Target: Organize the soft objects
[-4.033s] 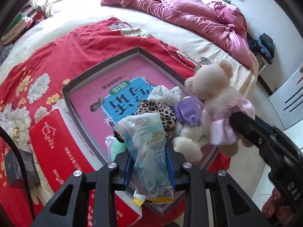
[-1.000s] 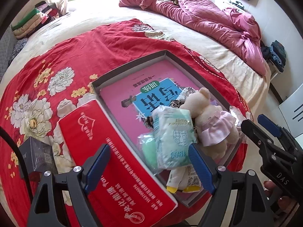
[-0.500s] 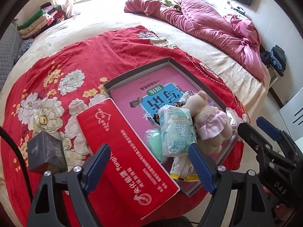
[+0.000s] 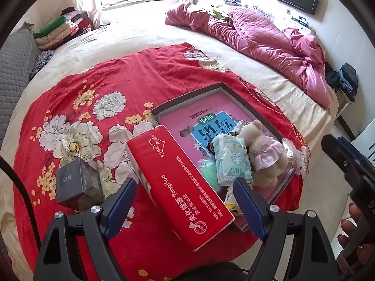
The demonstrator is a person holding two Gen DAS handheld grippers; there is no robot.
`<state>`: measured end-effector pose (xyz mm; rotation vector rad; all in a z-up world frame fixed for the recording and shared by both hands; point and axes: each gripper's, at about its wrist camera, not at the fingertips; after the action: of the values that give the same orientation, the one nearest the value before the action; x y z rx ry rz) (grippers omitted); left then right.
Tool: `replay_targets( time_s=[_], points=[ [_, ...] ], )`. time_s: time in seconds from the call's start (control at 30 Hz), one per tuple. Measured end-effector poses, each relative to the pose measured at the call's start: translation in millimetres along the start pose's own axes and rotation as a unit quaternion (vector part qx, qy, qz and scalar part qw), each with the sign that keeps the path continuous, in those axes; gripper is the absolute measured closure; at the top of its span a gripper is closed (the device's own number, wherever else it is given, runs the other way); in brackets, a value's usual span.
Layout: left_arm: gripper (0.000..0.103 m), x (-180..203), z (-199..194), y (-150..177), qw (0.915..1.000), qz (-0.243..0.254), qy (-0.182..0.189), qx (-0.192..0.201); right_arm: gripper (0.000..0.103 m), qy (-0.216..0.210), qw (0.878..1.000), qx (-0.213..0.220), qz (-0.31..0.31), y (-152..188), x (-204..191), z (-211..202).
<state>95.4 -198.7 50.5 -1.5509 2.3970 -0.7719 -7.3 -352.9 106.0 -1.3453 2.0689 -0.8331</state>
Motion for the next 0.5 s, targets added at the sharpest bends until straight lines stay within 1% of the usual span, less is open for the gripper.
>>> replay_targets(
  time_s=[0.13,0.2,0.27,0.4,0.5],
  points=[
    [0.019,-1,-11,4,1.0,-0.001,0.001,0.009,0.026,-0.005,1.0,0.004,0.01,-2,0,-16],
    [0.019,-3,-16,7,0.9999,-0.003,0.001,0.014,0.026,0.004,1.0,0.01,0.005,-2,-1,-22],
    [0.019,-4,-19,10,0.9999,-0.005,0.002,0.015,0.026,0.024,1.0,0.018,-0.011,-1,-4,-28],
    [0.019,-2,-25,20,0.9998,0.002,0.001,0.018,0.026,0.035,0.999,0.025,-0.014,7,-7,-37],
    [0.019,0,-29,28,0.9998,0.006,-0.001,0.02,0.026,0.029,0.999,0.015,-0.013,13,-9,-38]
  ],
)
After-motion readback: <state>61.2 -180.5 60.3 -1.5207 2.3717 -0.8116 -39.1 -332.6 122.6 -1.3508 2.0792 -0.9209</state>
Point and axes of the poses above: each gripper's, at about its wrist camera, not at the fingertips, and z roughly the way its jaws point, x to its right, y to its underside, and after that the axes turned 4 degrees about y, right-handed
